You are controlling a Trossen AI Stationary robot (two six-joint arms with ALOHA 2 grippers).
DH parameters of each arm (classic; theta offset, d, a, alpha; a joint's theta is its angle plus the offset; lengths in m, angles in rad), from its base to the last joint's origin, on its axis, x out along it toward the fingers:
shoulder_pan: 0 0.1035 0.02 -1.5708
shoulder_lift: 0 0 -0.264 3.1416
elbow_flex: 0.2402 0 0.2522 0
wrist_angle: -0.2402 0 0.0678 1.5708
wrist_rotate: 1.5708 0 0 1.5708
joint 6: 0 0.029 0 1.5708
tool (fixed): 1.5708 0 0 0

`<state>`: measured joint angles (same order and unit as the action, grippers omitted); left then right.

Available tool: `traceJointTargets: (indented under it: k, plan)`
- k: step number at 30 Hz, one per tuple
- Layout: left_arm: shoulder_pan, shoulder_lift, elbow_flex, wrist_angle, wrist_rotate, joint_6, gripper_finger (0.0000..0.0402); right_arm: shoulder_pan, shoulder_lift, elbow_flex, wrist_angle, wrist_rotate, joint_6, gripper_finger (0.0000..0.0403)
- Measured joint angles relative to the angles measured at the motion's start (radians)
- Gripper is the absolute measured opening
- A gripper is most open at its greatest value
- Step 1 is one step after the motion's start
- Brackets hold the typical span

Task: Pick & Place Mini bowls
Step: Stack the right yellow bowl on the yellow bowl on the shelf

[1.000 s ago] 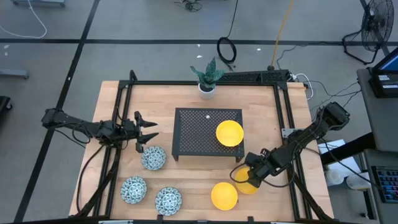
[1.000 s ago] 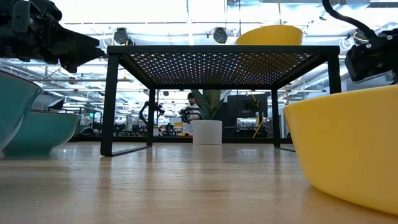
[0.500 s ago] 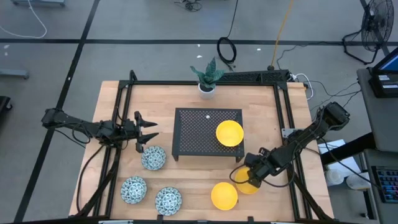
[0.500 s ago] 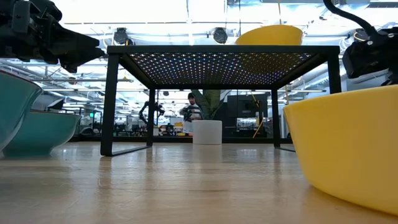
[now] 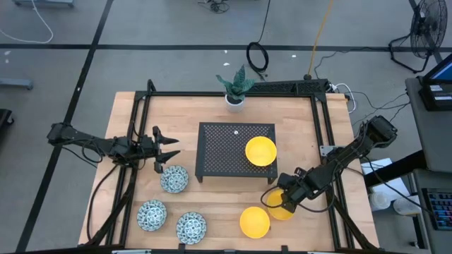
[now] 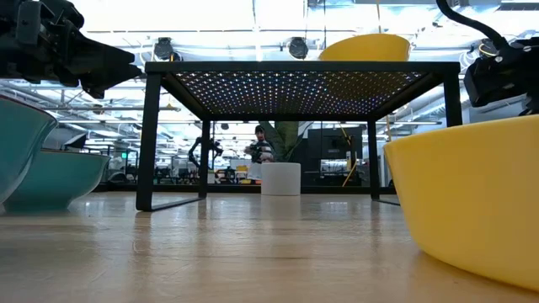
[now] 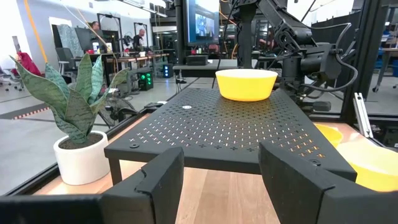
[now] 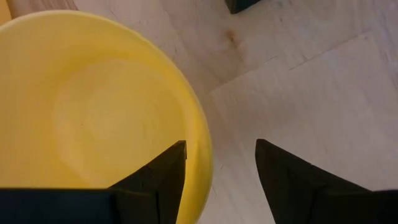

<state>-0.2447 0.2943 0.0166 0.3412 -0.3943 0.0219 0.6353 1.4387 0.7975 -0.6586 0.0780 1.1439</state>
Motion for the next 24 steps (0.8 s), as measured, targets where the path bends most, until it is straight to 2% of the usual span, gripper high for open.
traceJointTargets:
  k: [19, 24]
  plan:
    - [0.000, 0.000, 0.000, 0.000, 0.000, 0.000, 0.0212, 0.000, 0.000, 0.000, -0.006, 0.004, -0.004, 0.0180]
    - [0.000, 0.000, 0.000, 0.000, 0.000, 0.000, 0.0212, 0.000, 0.000, 0.000, -0.006, 0.004, -0.005, 0.0163]
